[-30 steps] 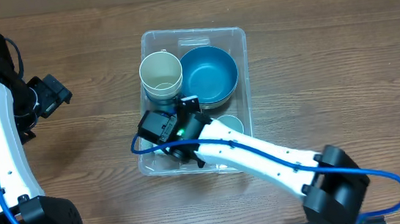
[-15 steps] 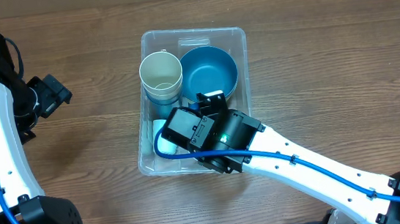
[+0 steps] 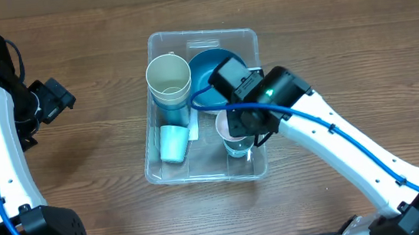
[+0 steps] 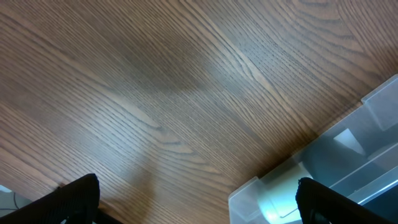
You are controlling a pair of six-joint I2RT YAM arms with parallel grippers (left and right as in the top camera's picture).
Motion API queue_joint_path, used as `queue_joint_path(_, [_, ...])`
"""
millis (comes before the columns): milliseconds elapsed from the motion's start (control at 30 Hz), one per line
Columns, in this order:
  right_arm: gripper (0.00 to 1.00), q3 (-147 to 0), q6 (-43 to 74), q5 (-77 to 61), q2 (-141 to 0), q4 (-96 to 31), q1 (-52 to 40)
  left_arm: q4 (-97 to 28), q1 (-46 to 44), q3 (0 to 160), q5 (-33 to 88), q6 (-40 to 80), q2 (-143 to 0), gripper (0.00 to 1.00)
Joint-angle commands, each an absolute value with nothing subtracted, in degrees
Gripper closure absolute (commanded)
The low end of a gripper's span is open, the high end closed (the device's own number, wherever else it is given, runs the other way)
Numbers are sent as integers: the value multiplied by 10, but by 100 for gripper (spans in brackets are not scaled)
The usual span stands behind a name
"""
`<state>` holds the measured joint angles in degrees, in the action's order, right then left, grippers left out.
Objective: Pack container
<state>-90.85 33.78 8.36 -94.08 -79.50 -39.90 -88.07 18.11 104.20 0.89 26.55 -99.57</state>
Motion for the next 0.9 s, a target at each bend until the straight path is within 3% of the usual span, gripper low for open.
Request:
queue_joint_path(0, [96,-922,321,58,-929,-804,-399,-880,183,1052,11,253,-1000,0])
queue_joint_path(333, [95,-899,343,59,-929,-818,-399,-880,183,1052,11,253,-1000,0])
queue_joint_path(367, [93,-898,343,59,-929,-816,-399,-880,183,1052,11,253,-1000,0])
queue_joint_path(400, [83,-898,342,59,-929,-813,-399,-880,183,1052,11,253,-1000,0])
queue_joint_path(433, [67,-898,342,60,-929,-809,-399,-880,183,1052,11,253,-1000,0])
queue_joint_path(533, [58,-898,343,74,-929,-805,-399,-880,183,1052,11,253,-1000,0])
queue_joint_path(867, [59,-898,325,60,-919,-794,-406,-880,183,1052,11,253,-1000,0])
